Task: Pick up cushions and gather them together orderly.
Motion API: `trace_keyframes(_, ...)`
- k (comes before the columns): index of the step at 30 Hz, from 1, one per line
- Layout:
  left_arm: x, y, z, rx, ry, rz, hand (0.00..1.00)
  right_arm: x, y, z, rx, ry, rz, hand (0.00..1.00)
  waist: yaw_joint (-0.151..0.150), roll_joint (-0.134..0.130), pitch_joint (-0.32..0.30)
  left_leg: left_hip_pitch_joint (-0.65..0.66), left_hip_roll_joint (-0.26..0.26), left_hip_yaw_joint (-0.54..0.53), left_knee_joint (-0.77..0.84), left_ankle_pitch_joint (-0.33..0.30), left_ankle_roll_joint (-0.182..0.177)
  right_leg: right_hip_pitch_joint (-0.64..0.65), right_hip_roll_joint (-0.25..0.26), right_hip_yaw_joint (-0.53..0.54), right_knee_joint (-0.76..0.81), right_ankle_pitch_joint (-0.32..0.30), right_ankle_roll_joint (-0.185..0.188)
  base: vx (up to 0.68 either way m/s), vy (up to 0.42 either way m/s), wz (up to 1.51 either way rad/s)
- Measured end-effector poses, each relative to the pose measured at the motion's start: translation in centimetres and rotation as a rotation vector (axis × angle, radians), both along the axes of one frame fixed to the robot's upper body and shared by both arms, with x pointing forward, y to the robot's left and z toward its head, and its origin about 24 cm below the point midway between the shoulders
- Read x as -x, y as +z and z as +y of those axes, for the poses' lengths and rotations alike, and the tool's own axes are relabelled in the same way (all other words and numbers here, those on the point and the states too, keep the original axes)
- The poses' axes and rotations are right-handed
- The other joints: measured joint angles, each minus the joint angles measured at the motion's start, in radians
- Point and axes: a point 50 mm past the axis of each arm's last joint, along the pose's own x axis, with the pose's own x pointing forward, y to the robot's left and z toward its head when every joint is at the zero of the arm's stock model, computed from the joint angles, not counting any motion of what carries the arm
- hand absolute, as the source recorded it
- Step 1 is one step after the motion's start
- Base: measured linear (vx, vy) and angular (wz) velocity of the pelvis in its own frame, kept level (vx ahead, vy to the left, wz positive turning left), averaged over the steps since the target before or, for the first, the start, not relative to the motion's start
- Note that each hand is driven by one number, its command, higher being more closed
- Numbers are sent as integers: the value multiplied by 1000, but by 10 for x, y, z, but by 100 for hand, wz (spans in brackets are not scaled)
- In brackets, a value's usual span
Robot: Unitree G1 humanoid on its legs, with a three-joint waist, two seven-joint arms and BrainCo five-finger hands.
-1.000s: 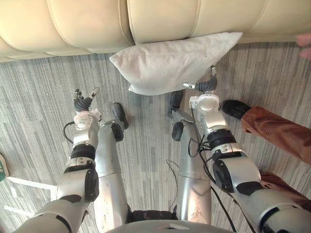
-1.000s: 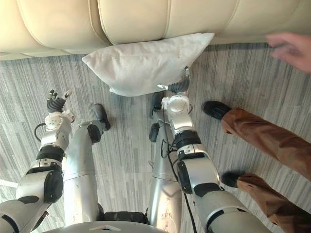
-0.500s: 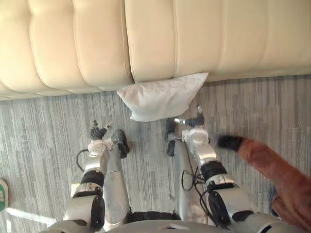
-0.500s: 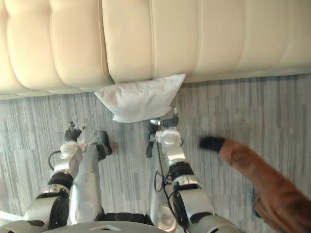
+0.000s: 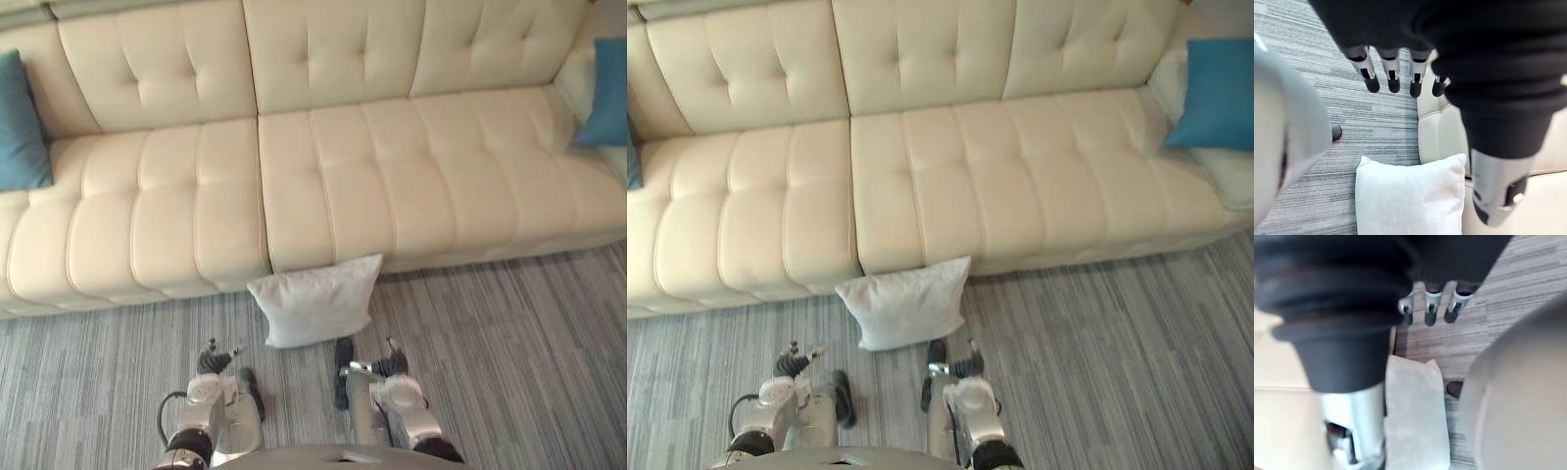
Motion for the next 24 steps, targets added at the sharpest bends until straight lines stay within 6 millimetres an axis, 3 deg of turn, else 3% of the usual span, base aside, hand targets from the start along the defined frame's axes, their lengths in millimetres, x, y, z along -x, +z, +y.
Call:
trace_keyframes(6, 3, -2, -1, -9, -36, 14, 0, 8, -7, -4, -16, 3, 49, 0, 1, 3, -9, 54, -11, -25, -51, 34, -5, 65, -3, -36, -21, 6, 5, 77, 3, 17)
trace_keyframes(12, 7, -2, 1, -17, -38, 16, 0, 6, -7, -2, -21, 6, 50, 0, 0, -5, -22, 7, -13, -74, -13, 48, -16, 3, -33, -87, 85, -56, -23, -33, -25, 22)
trace_keyframes(13, 6, -1, -2, -7, -28, 7, 0, 6, -8, -3, -21, 1, 51, 0, 7, -1, -22, -19, 1, -72, 156, -25, -16, -9, -32, -87, 111, -61, -34, -100, 34, -10)
trace_keyframes(15, 14, -4, -7, 9, -23, 28, 0, 9, -8, -8, -14, -19, 56, 0, -3, 3, -29, -1, 2, -72, 343, -98, -36, -4, -29, -80, 124, -64, -41, -101, 77, -17)
trace_keyframes(16, 15, -5, -14, 36, -28, 31, 0, 11, -8, -12, -7, -31, 58, 0, -14, 20, -40, 36, -5, -75, 374, -132, -54, -4, -21, -77, 121, -56, -38, -92, 108, -6)
trace_keyframes(18, 14, -5, -20, 55, -37, 27, 0, 10, -7, -13, -6, -33, 56, 0, -24, 26, -45, 54, -30, -77, 319, -172, -54, -19, -12, -65, 115, -29, -26, -172, 124, -13)
trace_keyframes(19, 15, -5, -20, 57, -34, 30, 0, 13, -9, -11, -16, -32, 70, 0, -28, -1, -57, 63, -61, -75, 243, -180, -39, -35, -18, -49, 83, -3, -18, -230, 94, -16)
trace_keyframes(20, 16, -6, -18, 53, -31, 31, 0, 14, -9, -10, -20, -33, 71, 0, -31, -6, -64, 76, -76, -74, 190, -193, -16, -45, -20, -49, 65, 10, -20, -251, 94, -25)
trace_keyframes(21, 13, -4, -13, 38, -30, 23, 0, 13, -10, -5, -32, -32, 73, 0, -27, -39, -59, 88, -104, -68, 142, -209, 42, -63, -24, -27, 44, 45, -18, -279, 96, -45)
trace_keyframes(24, 13, -4, -4, 16, -29, 25, 0, 16, -11, -4, -32, -28, 82, 0, -19, -64, -47, 87, -116, 6, 153, -203, 54, -74, -22, 27, 4, 72, -14, -295, 34, -65)
